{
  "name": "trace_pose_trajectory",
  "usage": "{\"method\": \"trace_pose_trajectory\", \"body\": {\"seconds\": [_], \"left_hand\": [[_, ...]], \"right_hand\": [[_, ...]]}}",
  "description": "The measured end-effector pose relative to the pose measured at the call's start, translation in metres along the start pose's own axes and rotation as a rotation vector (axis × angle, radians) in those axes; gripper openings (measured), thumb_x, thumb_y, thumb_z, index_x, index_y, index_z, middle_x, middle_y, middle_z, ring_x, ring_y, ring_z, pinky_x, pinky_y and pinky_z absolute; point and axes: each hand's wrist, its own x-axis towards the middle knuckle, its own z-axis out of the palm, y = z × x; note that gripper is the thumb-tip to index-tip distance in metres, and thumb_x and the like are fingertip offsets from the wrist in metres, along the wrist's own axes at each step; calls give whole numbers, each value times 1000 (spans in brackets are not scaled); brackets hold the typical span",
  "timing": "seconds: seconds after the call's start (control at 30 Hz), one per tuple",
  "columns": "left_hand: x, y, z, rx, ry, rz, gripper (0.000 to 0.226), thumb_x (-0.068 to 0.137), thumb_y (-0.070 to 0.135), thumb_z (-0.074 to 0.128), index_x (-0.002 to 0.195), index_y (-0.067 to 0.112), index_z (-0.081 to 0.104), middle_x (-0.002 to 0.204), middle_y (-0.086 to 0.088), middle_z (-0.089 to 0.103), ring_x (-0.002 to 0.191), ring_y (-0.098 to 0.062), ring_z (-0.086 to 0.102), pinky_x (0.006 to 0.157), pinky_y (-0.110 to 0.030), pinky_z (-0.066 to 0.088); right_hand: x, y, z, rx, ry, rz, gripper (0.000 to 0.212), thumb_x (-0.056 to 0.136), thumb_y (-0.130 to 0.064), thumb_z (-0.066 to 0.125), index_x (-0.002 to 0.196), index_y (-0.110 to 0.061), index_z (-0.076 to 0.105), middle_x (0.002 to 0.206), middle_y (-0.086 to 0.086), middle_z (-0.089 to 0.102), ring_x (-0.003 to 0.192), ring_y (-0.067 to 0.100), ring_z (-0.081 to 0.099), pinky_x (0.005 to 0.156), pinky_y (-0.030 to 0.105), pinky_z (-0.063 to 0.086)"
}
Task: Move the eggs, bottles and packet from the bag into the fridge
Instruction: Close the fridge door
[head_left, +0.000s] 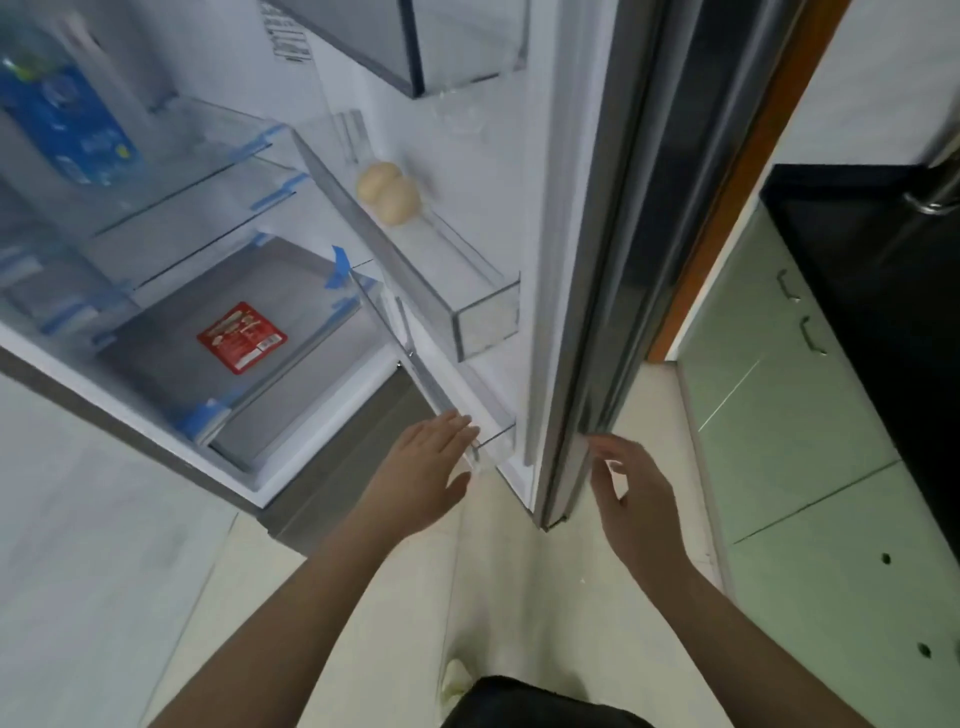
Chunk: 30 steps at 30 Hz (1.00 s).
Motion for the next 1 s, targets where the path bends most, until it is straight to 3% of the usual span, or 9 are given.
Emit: {"method": "trace_pose_trajectory", "body": {"seconds": [0.1,0.27,0.37,0.47,0.57,0.63,0.8,0.9,1.0], "left_hand": [[-12,-3,-4,-11,21,-71,56,83,28,70,136,18,54,144,-2,52,136,-22,45,109,-41,36],[-37,0,-14,-110,171,-257,51,87,27,62,136,17,53,142,-5,52,128,-26,51,100,-48,46],[-54,38,-28,-210,347,-322,53,87,16,66,137,13,48,137,-8,51,125,-23,50,103,-35,41],[-70,82,-38,-243,394,-269,39,91,26,56,129,16,52,130,-2,54,121,-16,53,99,-27,41],[-77,107,-37,-366,393,-337,29,91,30,53,119,24,52,118,5,56,103,-4,55,88,-11,42],[-79,116,-36,-404,386,-366,26,91,30,54,117,26,53,115,8,58,100,1,54,82,-12,45],[-85,114,-46,-432,419,-452,44,90,21,64,133,22,51,128,11,53,115,3,48,94,1,29],[-89,101,-56,-456,479,-492,45,90,20,65,133,24,50,123,12,53,109,5,48,93,-6,37],[-97,82,-65,-468,572,-538,37,89,19,65,125,22,53,115,9,57,106,8,51,92,-12,43]], "right_hand": [[8,7,-7,94,-22,33,33,92,-7,56,124,-14,54,115,-3,57,103,8,58,89,29,50],[12,5,-9,314,-234,143,41,96,-13,53,136,-19,47,132,-5,54,110,1,57,93,17,49],[10,-6,-7,347,-318,78,40,96,-23,50,136,-23,44,134,-14,49,113,-8,52,94,12,45],[7,-17,-1,361,-397,21,42,97,-27,47,138,-21,42,131,-25,44,116,-13,48,90,4,40],[5,-29,8,381,-457,-11,34,99,-27,47,132,-27,46,129,-21,50,118,-1,52,90,13,48],[4,-37,15,384,-488,-10,30,99,-29,46,128,-32,48,126,-21,53,115,3,55,89,18,51],[4,-63,31,495,-574,54,36,95,-4,44,117,-31,51,117,-7,60,106,2,59,90,16,47],[6,-80,41,497,-625,51,40,96,3,44,111,-33,51,113,-7,61,103,0,59,89,11,44],[8,-96,60,476,-673,47,40,95,2,44,109,-34,52,112,-5,61,104,4,60,92,21,47]]}}
